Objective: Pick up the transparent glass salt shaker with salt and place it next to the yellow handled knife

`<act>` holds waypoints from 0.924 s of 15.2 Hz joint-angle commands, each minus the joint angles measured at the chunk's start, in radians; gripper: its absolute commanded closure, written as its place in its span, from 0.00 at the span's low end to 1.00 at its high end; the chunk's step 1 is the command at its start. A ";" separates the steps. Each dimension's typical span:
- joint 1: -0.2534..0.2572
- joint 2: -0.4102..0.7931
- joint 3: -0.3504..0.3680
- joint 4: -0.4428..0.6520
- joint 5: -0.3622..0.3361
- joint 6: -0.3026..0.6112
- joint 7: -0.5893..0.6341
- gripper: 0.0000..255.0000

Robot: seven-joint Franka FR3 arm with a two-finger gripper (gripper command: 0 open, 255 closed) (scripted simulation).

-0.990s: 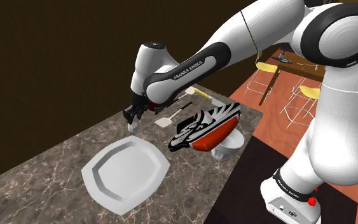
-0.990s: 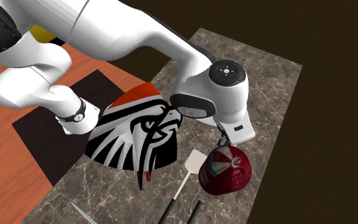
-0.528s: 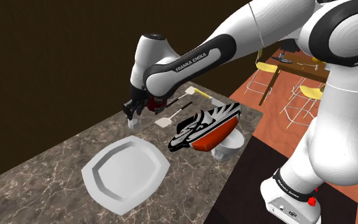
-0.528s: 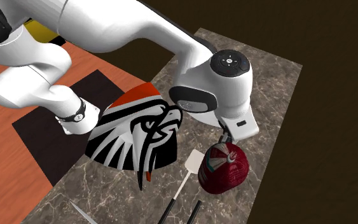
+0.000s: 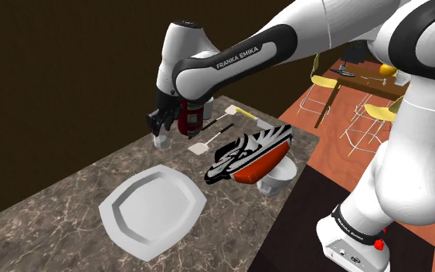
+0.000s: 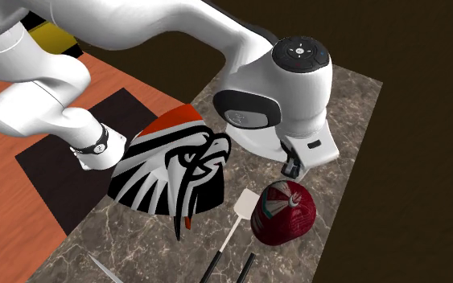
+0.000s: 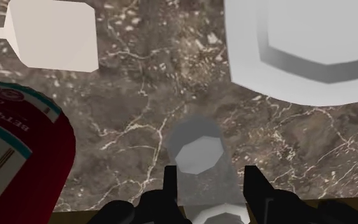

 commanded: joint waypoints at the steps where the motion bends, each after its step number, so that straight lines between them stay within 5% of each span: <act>1: -0.001 -0.011 0.001 0.013 0.003 -0.024 -0.002 1.00; 14: -0.005 -0.066 0.006 0.119 0.019 -0.184 -0.006 1.00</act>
